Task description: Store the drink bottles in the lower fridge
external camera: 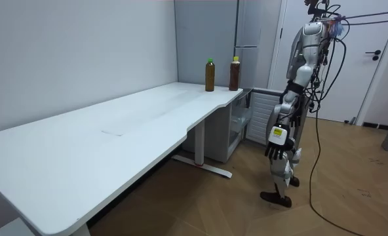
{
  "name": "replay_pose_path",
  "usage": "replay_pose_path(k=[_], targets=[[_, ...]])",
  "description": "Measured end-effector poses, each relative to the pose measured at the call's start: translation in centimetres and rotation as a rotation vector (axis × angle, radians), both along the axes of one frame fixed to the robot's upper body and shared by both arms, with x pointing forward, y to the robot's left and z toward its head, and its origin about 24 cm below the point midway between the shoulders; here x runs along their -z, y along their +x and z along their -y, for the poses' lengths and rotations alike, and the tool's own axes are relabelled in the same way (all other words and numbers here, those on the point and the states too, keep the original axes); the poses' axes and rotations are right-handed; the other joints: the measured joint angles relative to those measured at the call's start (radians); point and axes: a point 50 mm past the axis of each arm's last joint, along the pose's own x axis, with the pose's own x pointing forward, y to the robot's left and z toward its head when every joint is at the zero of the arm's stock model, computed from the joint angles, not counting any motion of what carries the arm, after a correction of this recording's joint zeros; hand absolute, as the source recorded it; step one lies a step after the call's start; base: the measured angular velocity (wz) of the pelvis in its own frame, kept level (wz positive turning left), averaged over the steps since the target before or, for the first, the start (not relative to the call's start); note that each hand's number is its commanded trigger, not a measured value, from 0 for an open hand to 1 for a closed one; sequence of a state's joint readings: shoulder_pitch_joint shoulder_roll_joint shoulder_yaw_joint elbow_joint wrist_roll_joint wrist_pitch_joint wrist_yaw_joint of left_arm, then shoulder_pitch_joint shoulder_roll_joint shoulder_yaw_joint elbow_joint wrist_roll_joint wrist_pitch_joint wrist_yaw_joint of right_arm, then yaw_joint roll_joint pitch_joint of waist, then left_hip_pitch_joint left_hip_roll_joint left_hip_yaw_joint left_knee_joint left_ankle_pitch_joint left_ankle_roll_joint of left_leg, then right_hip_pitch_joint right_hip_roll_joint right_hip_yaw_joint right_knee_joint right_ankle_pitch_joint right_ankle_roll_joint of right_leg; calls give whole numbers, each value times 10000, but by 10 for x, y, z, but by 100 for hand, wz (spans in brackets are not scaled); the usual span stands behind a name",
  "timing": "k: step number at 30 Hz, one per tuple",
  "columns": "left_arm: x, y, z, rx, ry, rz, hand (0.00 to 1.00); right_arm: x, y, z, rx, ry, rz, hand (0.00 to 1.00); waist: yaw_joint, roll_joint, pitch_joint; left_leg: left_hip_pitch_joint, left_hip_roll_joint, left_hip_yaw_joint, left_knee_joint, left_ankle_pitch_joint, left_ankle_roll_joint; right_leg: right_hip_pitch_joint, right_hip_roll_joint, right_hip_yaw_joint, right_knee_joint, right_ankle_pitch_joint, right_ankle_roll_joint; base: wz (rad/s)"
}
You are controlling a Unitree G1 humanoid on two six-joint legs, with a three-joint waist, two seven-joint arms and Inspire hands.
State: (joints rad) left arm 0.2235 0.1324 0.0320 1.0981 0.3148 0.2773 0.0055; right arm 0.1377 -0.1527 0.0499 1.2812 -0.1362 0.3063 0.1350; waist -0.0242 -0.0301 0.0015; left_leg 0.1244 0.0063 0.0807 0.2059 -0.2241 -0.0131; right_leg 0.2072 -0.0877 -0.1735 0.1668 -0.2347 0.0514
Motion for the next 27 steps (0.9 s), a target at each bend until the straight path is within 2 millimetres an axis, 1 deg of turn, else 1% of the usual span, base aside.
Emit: replay_pose_path(k=[13, 22, 27], targets=[[0, -1, 1, -12, -170, -65, 0, 0, 3, 0, -157, 82, 36, 0, 12, -25, -13, -27, -10, -11, 28, -1, 2, -16, -11, -4, 1, -2, 3, 0], [0, -1, 2, -69, -187, -34, 0, 0, 0, 0, -110, 102, -44, 0, -1, -10, -12, -26, -10, -21, 38, -1, 2, 5, -10, 27, -2, -2, 3, 0], [0, 0, 1, -276, 69, 169, 0, 0, 1, -1, 27, 113, 8, 0, 37, 4, -13, -130, -5, -42, 167, -46, 17, -30, -10, -55, 0, -9, 10, 1]])
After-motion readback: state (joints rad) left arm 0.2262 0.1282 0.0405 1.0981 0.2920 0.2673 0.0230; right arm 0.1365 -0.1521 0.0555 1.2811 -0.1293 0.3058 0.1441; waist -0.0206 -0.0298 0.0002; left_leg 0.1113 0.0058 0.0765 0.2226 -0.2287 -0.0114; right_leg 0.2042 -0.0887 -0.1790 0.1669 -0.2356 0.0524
